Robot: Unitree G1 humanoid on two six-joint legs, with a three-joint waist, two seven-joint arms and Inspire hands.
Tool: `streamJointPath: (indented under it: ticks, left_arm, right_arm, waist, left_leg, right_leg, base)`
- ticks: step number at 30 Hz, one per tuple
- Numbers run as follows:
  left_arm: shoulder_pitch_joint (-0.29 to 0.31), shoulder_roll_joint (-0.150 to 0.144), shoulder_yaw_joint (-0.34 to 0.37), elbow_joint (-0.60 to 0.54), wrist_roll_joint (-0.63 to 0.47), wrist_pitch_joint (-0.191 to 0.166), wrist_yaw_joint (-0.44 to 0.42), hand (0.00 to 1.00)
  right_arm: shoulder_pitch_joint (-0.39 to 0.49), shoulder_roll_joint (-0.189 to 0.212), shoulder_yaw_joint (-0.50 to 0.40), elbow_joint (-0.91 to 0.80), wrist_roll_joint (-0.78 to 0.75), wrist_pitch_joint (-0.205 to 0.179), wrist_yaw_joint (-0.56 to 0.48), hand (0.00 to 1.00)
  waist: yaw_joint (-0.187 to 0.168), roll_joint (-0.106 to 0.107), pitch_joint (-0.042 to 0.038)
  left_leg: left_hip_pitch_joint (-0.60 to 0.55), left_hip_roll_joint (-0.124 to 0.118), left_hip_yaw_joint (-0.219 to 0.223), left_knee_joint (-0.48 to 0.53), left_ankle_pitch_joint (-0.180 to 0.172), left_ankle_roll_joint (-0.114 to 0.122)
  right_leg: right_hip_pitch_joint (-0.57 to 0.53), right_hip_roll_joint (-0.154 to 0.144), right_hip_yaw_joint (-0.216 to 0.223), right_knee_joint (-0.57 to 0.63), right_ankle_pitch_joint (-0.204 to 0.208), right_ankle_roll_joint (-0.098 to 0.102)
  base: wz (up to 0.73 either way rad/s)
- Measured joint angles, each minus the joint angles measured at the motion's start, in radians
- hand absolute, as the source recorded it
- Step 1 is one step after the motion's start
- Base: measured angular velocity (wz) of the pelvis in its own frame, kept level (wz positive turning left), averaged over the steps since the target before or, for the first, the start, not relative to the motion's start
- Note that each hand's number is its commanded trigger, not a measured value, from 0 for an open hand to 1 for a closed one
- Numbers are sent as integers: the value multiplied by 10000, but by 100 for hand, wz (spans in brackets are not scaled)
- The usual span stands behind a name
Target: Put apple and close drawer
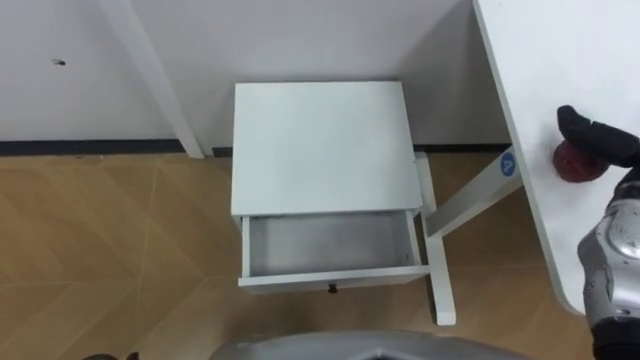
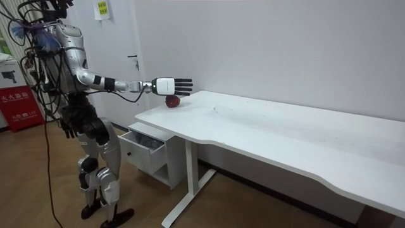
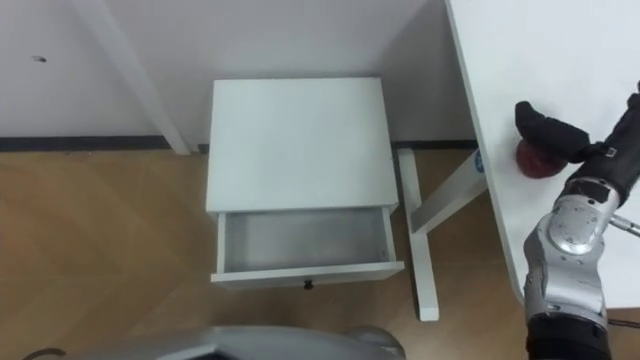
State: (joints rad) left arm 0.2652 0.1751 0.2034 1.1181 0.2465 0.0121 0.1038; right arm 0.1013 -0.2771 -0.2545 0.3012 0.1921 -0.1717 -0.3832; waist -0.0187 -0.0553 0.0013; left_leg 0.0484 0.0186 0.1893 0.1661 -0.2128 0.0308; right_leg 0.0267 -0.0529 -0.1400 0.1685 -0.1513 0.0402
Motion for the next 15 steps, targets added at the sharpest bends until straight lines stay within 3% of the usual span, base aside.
streamJointPath:
  ticks: [15]
  left_arm:
    - [49,-3,-154,30,3,-4,-63,0]
  right_arm:
    - [99,4,656,291,-462,0,543,0]
  waist:
    - [40,-1,2]
  left_leg:
    - [40,20,-7,5,-4,-7]
  right_leg:
    - [78,18,-12,-2,3,-5]
  base:
    - [0]
